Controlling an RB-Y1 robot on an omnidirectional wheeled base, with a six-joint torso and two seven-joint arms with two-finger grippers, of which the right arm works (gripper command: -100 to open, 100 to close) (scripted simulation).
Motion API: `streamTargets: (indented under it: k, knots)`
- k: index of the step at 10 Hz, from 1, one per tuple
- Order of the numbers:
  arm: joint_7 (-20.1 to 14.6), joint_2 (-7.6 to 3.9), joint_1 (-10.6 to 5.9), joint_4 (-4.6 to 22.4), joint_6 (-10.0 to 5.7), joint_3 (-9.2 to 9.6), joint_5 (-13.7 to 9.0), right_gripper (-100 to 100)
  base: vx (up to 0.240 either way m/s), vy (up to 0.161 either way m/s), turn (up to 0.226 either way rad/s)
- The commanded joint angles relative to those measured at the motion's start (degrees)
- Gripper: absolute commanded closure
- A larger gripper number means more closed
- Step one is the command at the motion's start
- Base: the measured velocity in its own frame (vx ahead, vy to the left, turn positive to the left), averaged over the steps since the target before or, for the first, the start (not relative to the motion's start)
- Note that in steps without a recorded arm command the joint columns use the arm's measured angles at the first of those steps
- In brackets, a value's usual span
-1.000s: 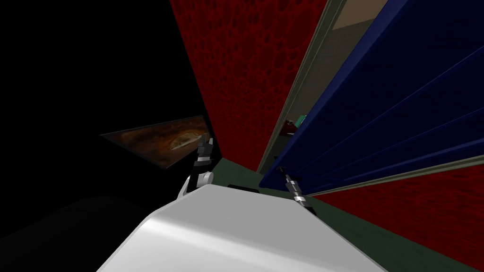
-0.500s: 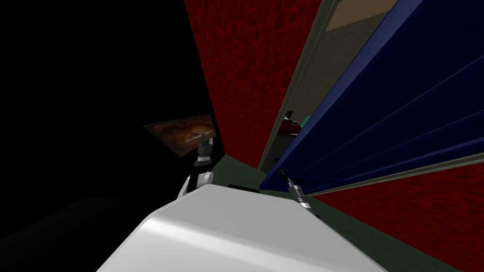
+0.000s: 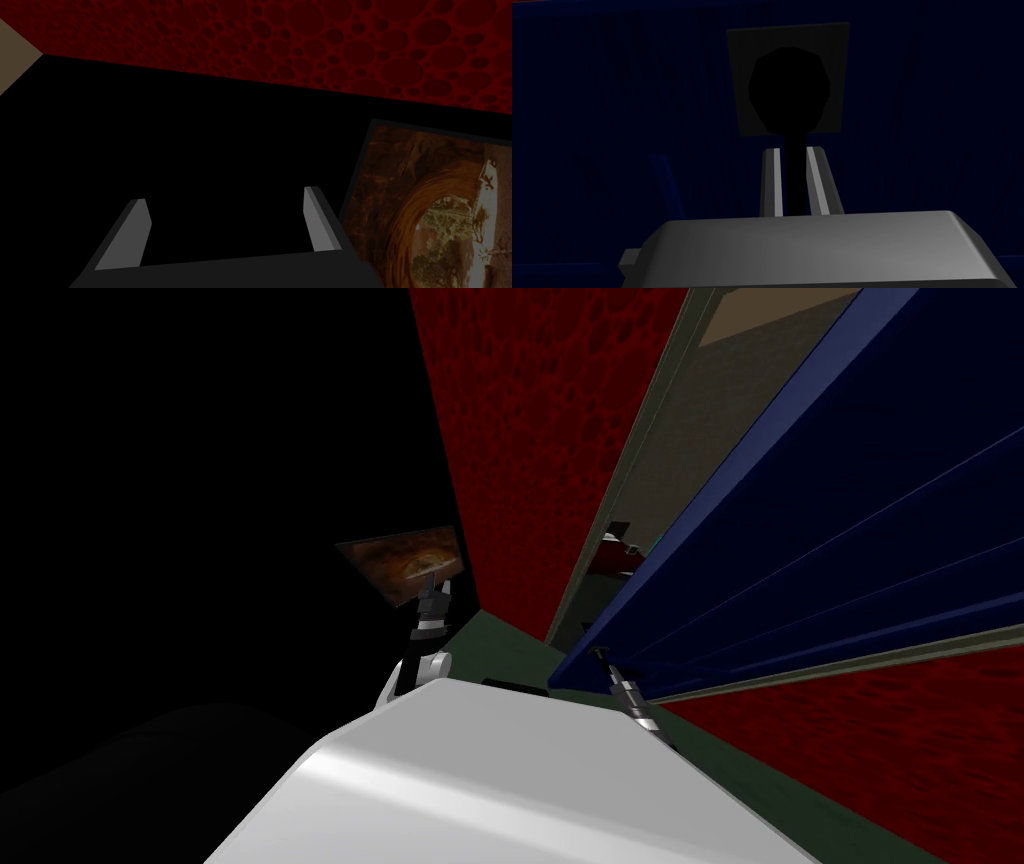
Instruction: Pull the door open
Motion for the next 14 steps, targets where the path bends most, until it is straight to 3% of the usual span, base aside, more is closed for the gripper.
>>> streamTargets:
  k: [1, 8, 9, 14]
  knots:
    - [0.0, -0.24, -0.03, 1.0, -0.51, -0.16, 0.1, 100, -0.184, -0.044, 0.15]
    - [-0.3, -0.98, -0.49, 2.7, -2.19, -0.76, 0.7, 100, -0.228, -0.086, 0.182]
    - [-0.4, -0.54, 0.05, 1.2, -1.43, -0.5, 0.8, 100, -0.11, -0.023, 0.04]
    - [-0.4, -0.81, -0.04, 2.4, -2.4, -1.04, 1.3, 100, -0.208, -0.085, 0.177]
